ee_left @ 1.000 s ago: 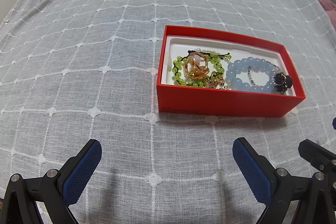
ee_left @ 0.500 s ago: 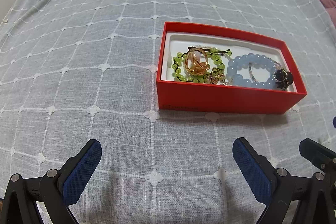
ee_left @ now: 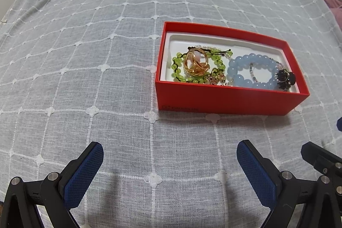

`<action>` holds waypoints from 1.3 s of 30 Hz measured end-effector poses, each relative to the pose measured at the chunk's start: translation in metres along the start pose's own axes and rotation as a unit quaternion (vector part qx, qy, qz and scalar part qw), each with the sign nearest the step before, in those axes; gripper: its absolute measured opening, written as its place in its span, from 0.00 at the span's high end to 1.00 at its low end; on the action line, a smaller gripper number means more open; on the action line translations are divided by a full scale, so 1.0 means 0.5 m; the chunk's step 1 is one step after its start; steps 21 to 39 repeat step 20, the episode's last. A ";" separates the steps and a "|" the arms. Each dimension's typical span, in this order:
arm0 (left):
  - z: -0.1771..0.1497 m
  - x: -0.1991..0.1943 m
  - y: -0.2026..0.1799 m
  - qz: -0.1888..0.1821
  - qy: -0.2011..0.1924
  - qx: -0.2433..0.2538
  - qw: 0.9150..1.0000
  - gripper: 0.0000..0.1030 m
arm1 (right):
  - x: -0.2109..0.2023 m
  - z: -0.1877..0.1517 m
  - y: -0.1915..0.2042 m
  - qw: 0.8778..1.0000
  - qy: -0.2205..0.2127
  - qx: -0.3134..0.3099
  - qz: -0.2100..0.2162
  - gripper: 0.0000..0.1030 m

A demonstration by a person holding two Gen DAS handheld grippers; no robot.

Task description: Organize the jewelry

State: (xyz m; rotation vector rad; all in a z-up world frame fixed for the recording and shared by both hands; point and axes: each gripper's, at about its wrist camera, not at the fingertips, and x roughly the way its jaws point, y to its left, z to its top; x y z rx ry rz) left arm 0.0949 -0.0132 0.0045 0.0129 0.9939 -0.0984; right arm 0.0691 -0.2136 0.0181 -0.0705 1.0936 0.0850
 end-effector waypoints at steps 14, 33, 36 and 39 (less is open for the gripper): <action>-0.012 -0.023 0.000 -0.016 -0.002 -0.006 1.000 0.01 | -0.023 -0.010 0.007 1.000 -0.006 -0.003 -0.005 0.08; -0.043 -0.052 0.011 -0.021 -0.006 -0.008 1.000 0.01 | -0.043 -0.040 0.022 1.000 -0.010 -0.014 -0.007 0.08; -0.043 -0.052 0.011 -0.021 -0.006 -0.008 1.000 0.01 | -0.043 -0.040 0.022 1.000 -0.010 -0.014 -0.007 0.08; -0.043 -0.052 0.011 -0.021 -0.006 -0.008 1.000 0.01 | -0.043 -0.040 0.022 1.000 -0.010 -0.014 -0.007 0.08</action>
